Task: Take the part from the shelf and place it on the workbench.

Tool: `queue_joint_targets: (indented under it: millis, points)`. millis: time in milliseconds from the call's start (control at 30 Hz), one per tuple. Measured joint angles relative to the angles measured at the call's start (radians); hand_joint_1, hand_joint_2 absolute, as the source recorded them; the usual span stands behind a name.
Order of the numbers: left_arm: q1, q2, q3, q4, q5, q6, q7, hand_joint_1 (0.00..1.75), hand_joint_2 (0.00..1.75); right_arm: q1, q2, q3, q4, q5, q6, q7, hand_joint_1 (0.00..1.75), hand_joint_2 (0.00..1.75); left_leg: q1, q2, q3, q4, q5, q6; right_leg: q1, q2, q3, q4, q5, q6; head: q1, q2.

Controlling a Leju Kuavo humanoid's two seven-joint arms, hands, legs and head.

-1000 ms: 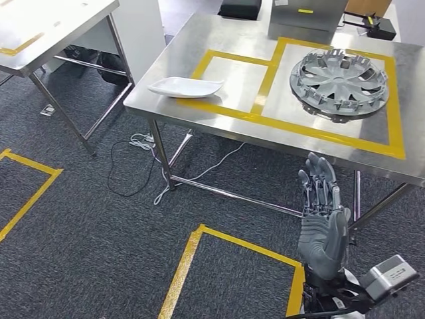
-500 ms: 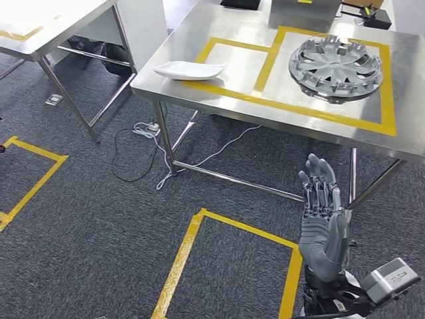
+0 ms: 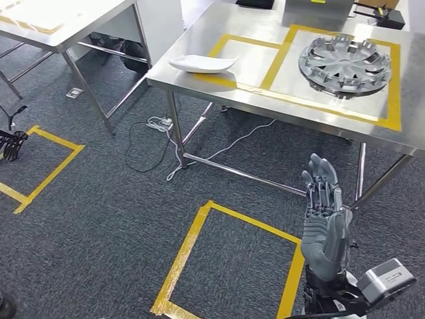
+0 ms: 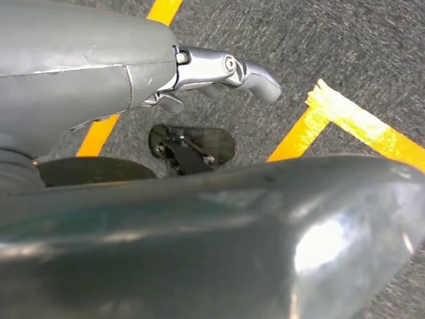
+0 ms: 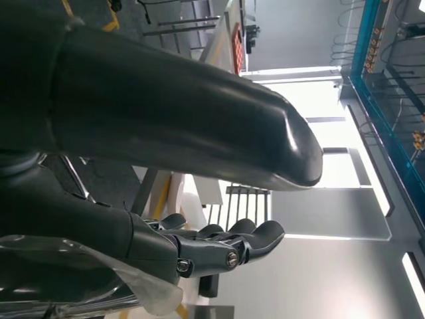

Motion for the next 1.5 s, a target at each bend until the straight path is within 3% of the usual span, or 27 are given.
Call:
queue_joint_targets:
  millis: [67, 133, 200, 267, 300, 333, 367, 433, 500, 533, 600, 633, 700, 767, 800, 833, 867, 933, 1000, 1100, 1233, 1267, 1367, 1400, 1433, 1500]
  points:
    - [0.001, 0.000, 0.000, 0.000, 0.000, 0.001, 0.000, 0.00, 0.00, -0.001, 0.000, 0.000, 0.000, 0.000, -0.002, 0.000, 0.00, 0.00, -0.004, -0.007, 0.000, -0.023, -0.001, 0.010, 0.000, -0.018, -0.003, 0.000, 0.007, 0.011, 0.001, 0.000]
    - [0.003, -0.001, 0.000, 0.000, 0.000, 0.001, 0.000, 0.00, 0.00, -0.002, 0.000, 0.001, 0.000, 0.001, -0.005, 0.001, 0.00, 0.00, -0.001, -0.020, -0.007, -0.035, 0.012, 0.023, -0.001, 0.001, -0.016, 0.018, -0.012, 0.020, 0.002, 0.000]
    - [0.003, -0.001, 0.000, 0.000, 0.002, 0.002, 0.000, 0.00, 0.00, -0.001, 0.000, 0.001, 0.000, 0.001, -0.007, 0.003, 0.00, 0.00, 0.003, -0.033, -0.017, -0.040, 0.027, 0.036, -0.003, 0.047, -0.057, 0.106, -0.074, 0.026, 0.003, 0.000]
    - [0.002, -0.002, 0.000, 0.000, 0.003, 0.002, 0.000, 0.00, 0.00, 0.000, 0.000, 0.001, 0.000, 0.001, -0.008, 0.005, 0.00, 0.00, 0.002, -0.051, -0.032, -0.038, 0.038, 0.041, -0.003, 0.071, -0.111, 0.241, -0.137, 0.030, 0.003, 0.000]
    - [0.003, -0.002, 0.000, 0.000, 0.003, 0.002, 0.000, 0.00, 0.00, 0.001, 0.000, 0.002, 0.000, 0.001, -0.009, 0.005, 0.00, 0.00, 0.002, -0.060, -0.039, -0.037, 0.042, 0.041, -0.003, 0.074, -0.124, 0.281, -0.147, 0.031, 0.003, 0.000]
    - [0.003, -0.003, 0.000, 0.000, 0.003, 0.002, 0.000, 0.00, 0.00, 0.001, 0.000, 0.002, 0.000, 0.001, -0.009, 0.005, 0.00, 0.00, 0.002, -0.071, -0.044, -0.036, 0.046, 0.040, -0.002, 0.076, -0.120, 0.282, -0.138, 0.031, 0.003, 0.000]
    - [0.003, -0.003, 0.000, 0.000, 0.003, 0.002, 0.000, 0.00, 0.00, 0.001, 0.000, 0.002, 0.000, 0.001, -0.009, 0.005, 0.00, 0.00, 0.002, -0.082, -0.047, -0.033, 0.049, 0.039, -0.003, 0.079, -0.094, 0.242, -0.111, 0.030, 0.003, 0.000]
    - [0.002, -0.003, 0.000, 0.000, 0.003, 0.002, 0.000, 0.00, 0.00, 0.000, 0.000, 0.002, 0.000, 0.001, -0.009, 0.005, 0.00, 0.00, 0.000, -0.103, -0.056, -0.023, 0.051, 0.034, -0.004, 0.110, -0.015, 0.100, -0.050, 0.024, 0.003, 0.000]
    - [0.000, -0.003, 0.000, 0.000, 0.003, 0.002, 0.000, 0.00, 0.00, 0.000, 0.000, 0.002, 0.000, 0.001, -0.009, 0.005, 0.00, 0.00, -0.001, -0.122, -0.071, -0.009, 0.054, 0.026, -0.006, 0.140, 0.032, 0.008, -0.031, 0.018, 0.003, 0.000]
    - [0.000, -0.003, 0.000, 0.000, 0.003, 0.002, 0.000, 0.00, 0.00, 0.000, 0.000, 0.002, 0.000, 0.002, -0.009, 0.005, 0.00, 0.00, -0.001, -0.131, -0.080, -0.004, 0.057, 0.019, -0.006, 0.143, 0.036, -0.002, -0.034, 0.015, 0.003, 0.000]
    - [0.002, -0.001, 0.000, 0.001, 0.003, 0.002, 0.000, 0.00, 0.00, 0.000, 0.000, 0.002, 0.000, 0.002, -0.009, 0.006, 0.00, 0.00, 0.002, -0.146, -0.093, -0.001, 0.064, 0.007, -0.008, 0.125, 0.035, -0.005, -0.028, 0.007, 0.003, 0.000]
    - [0.004, 0.000, 0.000, 0.001, 0.003, 0.002, 0.000, 0.00, 0.00, -0.001, 0.000, 0.002, 0.000, 0.002, -0.008, 0.006, 0.00, 0.00, 0.002, -0.140, -0.098, 0.008, 0.059, 0.000, -0.011, 0.114, 0.035, -0.008, -0.023, 0.002, 0.003, 0.000]
    - [0.004, 0.001, 0.000, 0.002, 0.003, 0.002, 0.000, 0.00, 0.00, -0.001, 0.000, 0.004, 0.000, 0.002, -0.008, 0.006, 0.00, 0.00, 0.005, -0.106, -0.129, 0.079, 0.010, -0.012, -0.017, 0.088, 0.035, -0.014, -0.017, -0.004, -0.004, 0.000]
    - [0.003, 0.000, 0.000, 0.002, 0.003, 0.002, 0.000, 0.00, 0.00, 0.000, 0.000, 0.005, 0.000, 0.002, -0.008, 0.005, 0.00, 0.00, 0.014, -0.074, -0.182, 0.206, -0.057, -0.026, -0.016, 0.061, 0.033, -0.014, -0.016, -0.006, -0.011, 0.000]
    - [0.003, 0.000, 0.000, 0.002, 0.003, 0.001, 0.000, 0.00, 0.00, 0.001, 0.000, 0.006, 0.000, 0.002, -0.008, 0.006, 0.00, 0.00, 0.018, -0.069, -0.200, 0.253, -0.073, -0.030, -0.015, 0.048, 0.031, -0.013, -0.016, -0.006, -0.011, 0.000]
    - [0.003, 0.000, 0.000, 0.002, 0.003, 0.001, 0.000, 0.00, 0.00, 0.001, 0.000, 0.006, 0.000, 0.002, -0.008, 0.006, 0.00, 0.00, 0.021, -0.065, -0.202, 0.267, -0.072, -0.033, -0.016, 0.035, 0.030, -0.012, -0.016, -0.005, -0.012, 0.000]
    - [0.003, 0.000, 0.000, 0.002, 0.003, 0.001, 0.000, 0.00, 0.00, 0.000, 0.000, 0.006, 0.000, 0.002, -0.008, 0.006, 0.00, 0.00, 0.024, -0.060, -0.184, 0.242, -0.052, -0.034, -0.016, 0.023, 0.029, -0.012, -0.016, -0.004, -0.012, 0.000]
    - [0.003, 0.000, 0.000, 0.002, 0.003, 0.001, 0.000, 0.00, 0.00, 0.000, 0.000, 0.006, 0.000, 0.002, -0.008, 0.005, 0.00, 0.00, 0.025, -0.032, -0.109, 0.112, 0.006, -0.034, -0.016, 0.002, 0.032, -0.012, -0.017, 0.001, -0.012, 0.000]
    - [0.001, 0.000, 0.000, 0.002, 0.003, 0.001, 0.000, 0.00, 0.00, -0.001, 0.000, 0.007, 0.000, 0.002, -0.008, 0.005, 0.00, 0.00, 0.018, -0.004, -0.059, 0.013, 0.031, -0.024, -0.012, -0.015, 0.032, -0.009, -0.019, 0.013, -0.012, 0.000]
    - [0.001, -0.001, 0.000, 0.002, 0.003, 0.001, 0.000, 0.00, 0.00, -0.002, 0.000, 0.007, 0.000, 0.002, -0.008, 0.006, 0.00, 0.00, 0.011, -0.005, -0.061, 0.000, 0.029, -0.008, -0.009, -0.032, 0.030, -0.008, -0.018, 0.025, -0.011, 0.000]
    - [0.003, 0.000, 0.000, 0.002, 0.003, 0.001, 0.000, 0.00, 0.00, -0.002, 0.000, 0.007, 0.000, 0.002, -0.008, 0.006, 0.00, 0.00, 0.010, -0.011, -0.064, 0.000, 0.030, -0.004, -0.010, -0.037, 0.031, -0.010, -0.017, 0.028, -0.012, 0.000]
    - [0.004, 0.000, 0.000, 0.002, 0.003, 0.003, 0.000, 0.00, 0.00, -0.003, 0.000, 0.008, 0.000, 0.002, -0.009, 0.006, 0.00, 0.00, 0.011, -0.018, -0.066, -0.003, 0.034, 0.005, -0.011, -0.015, 0.020, 0.013, -0.035, 0.032, -0.010, 0.000]
    - [0.005, -0.002, 0.000, 0.002, 0.008, 0.007, 0.000, 0.00, 0.00, -0.001, 0.000, 0.010, 0.000, 0.002, -0.010, 0.011, 0.00, 0.00, 0.004, -0.069, -0.076, -0.012, 0.050, 0.036, -0.009, 0.071, -0.099, 0.249, -0.139, 0.034, -0.003, 0.000]
    - [0.005, -0.003, 0.000, 0.002, 0.010, 0.007, 0.000, 0.00, 0.00, 0.000, 0.000, 0.010, 0.000, 0.002, -0.010, 0.012, 0.00, 0.00, 0.000, -0.085, -0.078, -0.011, 0.052, 0.039, -0.006, 0.078, -0.115, 0.276, -0.136, 0.029, -0.003, 0.000]
    - [0.005, -0.003, 0.000, 0.002, 0.010, 0.007, 0.000, 0.00, 0.00, 0.000, 0.000, 0.010, 0.000, 0.002, -0.010, 0.012, 0.00, 0.00, -0.002, -0.097, -0.077, -0.011, 0.053, 0.039, -0.004, 0.083, -0.089, 0.222, -0.099, 0.024, -0.003, 0.000]
    - [0.004, -0.004, 0.000, 0.002, 0.010, 0.007, 0.000, 0.00, 0.00, -0.001, 0.000, 0.010, 0.000, 0.003, -0.010, 0.012, 0.00, 0.00, -0.005, -0.118, -0.078, -0.007, 0.054, 0.038, -0.003, 0.117, -0.022, 0.079, -0.036, 0.011, -0.003, 0.000]
